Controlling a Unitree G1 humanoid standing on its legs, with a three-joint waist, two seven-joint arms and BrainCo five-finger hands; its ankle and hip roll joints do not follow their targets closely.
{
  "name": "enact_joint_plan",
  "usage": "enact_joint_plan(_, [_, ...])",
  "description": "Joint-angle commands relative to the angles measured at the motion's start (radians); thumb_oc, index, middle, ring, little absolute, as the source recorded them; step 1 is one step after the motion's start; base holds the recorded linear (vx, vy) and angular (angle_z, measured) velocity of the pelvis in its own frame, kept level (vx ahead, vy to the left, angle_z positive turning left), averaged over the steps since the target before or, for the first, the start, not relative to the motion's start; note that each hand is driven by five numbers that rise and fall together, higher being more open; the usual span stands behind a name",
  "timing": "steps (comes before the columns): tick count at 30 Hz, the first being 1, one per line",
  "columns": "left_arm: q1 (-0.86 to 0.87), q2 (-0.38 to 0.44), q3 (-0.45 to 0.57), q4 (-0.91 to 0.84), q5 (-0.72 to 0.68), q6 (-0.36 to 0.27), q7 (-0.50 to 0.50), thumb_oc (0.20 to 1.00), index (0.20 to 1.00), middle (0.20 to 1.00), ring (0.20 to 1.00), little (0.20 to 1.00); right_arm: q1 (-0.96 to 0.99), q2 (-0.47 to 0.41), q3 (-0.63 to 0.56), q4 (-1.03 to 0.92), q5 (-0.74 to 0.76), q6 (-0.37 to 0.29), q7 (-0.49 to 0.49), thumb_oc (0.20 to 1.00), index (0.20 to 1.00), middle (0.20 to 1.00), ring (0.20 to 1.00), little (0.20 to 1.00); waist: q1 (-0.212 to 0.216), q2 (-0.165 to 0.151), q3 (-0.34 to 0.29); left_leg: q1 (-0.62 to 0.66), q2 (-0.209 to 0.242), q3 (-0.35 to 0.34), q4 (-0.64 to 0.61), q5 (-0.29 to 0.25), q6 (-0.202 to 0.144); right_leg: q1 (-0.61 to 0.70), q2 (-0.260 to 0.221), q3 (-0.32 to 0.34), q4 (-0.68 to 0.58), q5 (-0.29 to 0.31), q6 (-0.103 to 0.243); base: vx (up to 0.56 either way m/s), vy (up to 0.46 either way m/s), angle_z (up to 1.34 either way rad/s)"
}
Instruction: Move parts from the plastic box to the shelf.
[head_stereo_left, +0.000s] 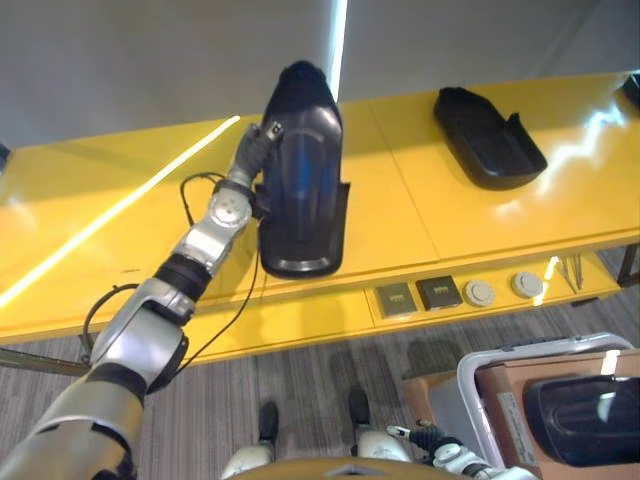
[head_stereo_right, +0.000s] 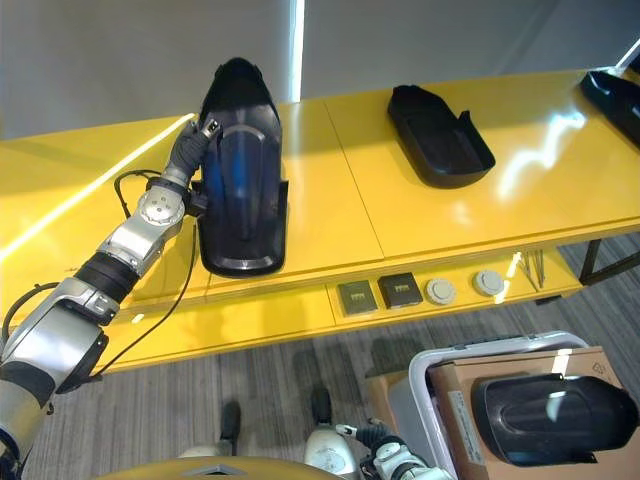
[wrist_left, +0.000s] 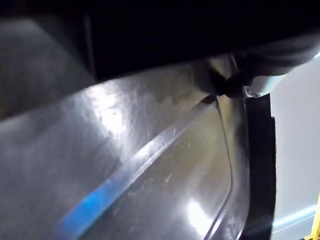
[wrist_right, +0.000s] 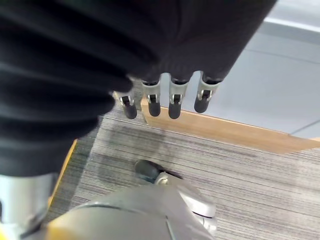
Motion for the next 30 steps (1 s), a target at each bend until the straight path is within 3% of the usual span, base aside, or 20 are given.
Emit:
enact_joint_plan(1, [-0.142,0.046,0.032,0.110,0.020,-0.017,0.039,0.200,0.200,0.200,0.200,0.200,-0.011,0.014,0.047,0.018,0.021,-0.010,0.015,1.000,1.000,1.000,1.000,1.000,0.010,-0.034,0.060,-0.032,0.012,-0.002,-0.007,-0.026,0.006,0.049,-0.022,-0.020,0.002,-0.094,0.044,-0.07,0.004,-0.02])
enact_joint_plan(6, [-0.225,0.048,0.030,0.250,-0.045,-0.018,0.057,0.200,0.200,0.200,0.200,0.200,-0.063,0.016,0.070,0.015,0.042,-0.011,0.008,1.000,1.000,1.000,1.000,1.000,0.006,-0.033,0.098,-0.079,0.011,0.004,-0.007,-0.003,0.006,-0.007,-0.020,-0.003,0.002,-0.068,0.045,-0.07,0.007,-0.03])
enact_joint_plan(7, [-0.241,0.052,0.034,0.282,-0.051,-0.015,0.059,0.539,0.539,0.539,0.539,0.539,-0.063,0.018,0.073,0.016,0.041,-0.012,0.009,1.000,1.000,1.000,1.000,1.000,0.005,-0.031,0.102,-0.081,0.011,0.004,-0.007,-0.002,0.006,-0.011,-0.020,-0.002,0.002,-0.066,0.046,0.01,0.014,-0.07])
enact_joint_plan(8, [-0.263,0.049,0.034,0.314,-0.059,-0.013,0.063,1.000,1.000,1.000,1.000,1.000,-0.066,0.017,0.077,0.015,0.040,-0.013,0.009,1.000,1.000,1.000,1.000,1.000,0.004,-0.031,0.108,-0.083,0.011,0.003,-0.007,-0.001,0.006,-0.015,-0.020,-0.001,0.002,-0.064,0.047,0.00,0.008,-0.08])
enact_joint_plan(17, [-0.353,0.045,0.015,0.436,0.006,0.018,0.094,1.000,1.000,1.000,1.000,1.000,-0.067,0.019,0.124,-0.006,0.042,-0.035,0.028,1.000,1.000,1.000,1.000,1.000,0.001,-0.036,0.126,-0.098,0.014,0.010,-0.007,0.007,0.005,-0.032,-0.018,0.010,0.002,-0.062,0.046,0.00,-0.002,-0.02])
enact_joint_plan(23, [-0.345,0.046,0.023,0.411,0.003,0.016,0.098,1.000,1.000,1.000,1.000,1.000,-0.062,0.010,0.117,-0.030,0.057,-0.047,0.028,1.000,1.000,1.000,1.000,1.000,-0.001,-0.034,0.123,-0.088,0.015,0.016,-0.007,0.003,0.004,-0.023,-0.016,0.008,0.002,-0.065,0.045,0.00,-0.005,-0.05])
enact_joint_plan(24, [0.091,0.056,0.137,0.138,-0.046,0.023,-0.027,1.000,1.000,1.000,1.000,1.000,0.077,-0.021,-0.126,-0.047,0.218,-0.022,0.060,1.000,1.000,1.000,1.000,1.000,0.016,-0.089,-0.025,0.111,0.012,0.016,0.078,-0.114,0.031,0.173,-0.072,0.032,0.130,-0.088,0.080,0.00,0.000,0.00])
enact_joint_plan(26, [0.093,0.057,0.150,0.109,-0.049,0.016,-0.013,1.000,1.000,1.000,1.000,1.000,0.078,-0.014,-0.123,-0.050,0.221,-0.025,0.064,1.000,1.000,1.000,1.000,1.000,0.022,-0.093,-0.030,0.113,0.015,0.034,0.083,-0.121,0.032,0.187,-0.095,0.006,0.094,-0.063,0.084,-0.01,0.003,-0.18])
enact_joint_plan(30, [0.112,0.086,0.174,-0.007,-0.021,0.010,-0.001,1.000,1.000,1.000,1.000,1.000,0.077,-0.019,-0.137,-0.056,0.221,-0.029,0.062,1.000,1.000,1.000,1.000,1.000,0.024,-0.098,-0.050,0.120,0.014,0.028,0.084,-0.127,0.033,0.210,-0.098,0.006,0.075,-0.078,0.090,0.01,-0.004,-0.10])
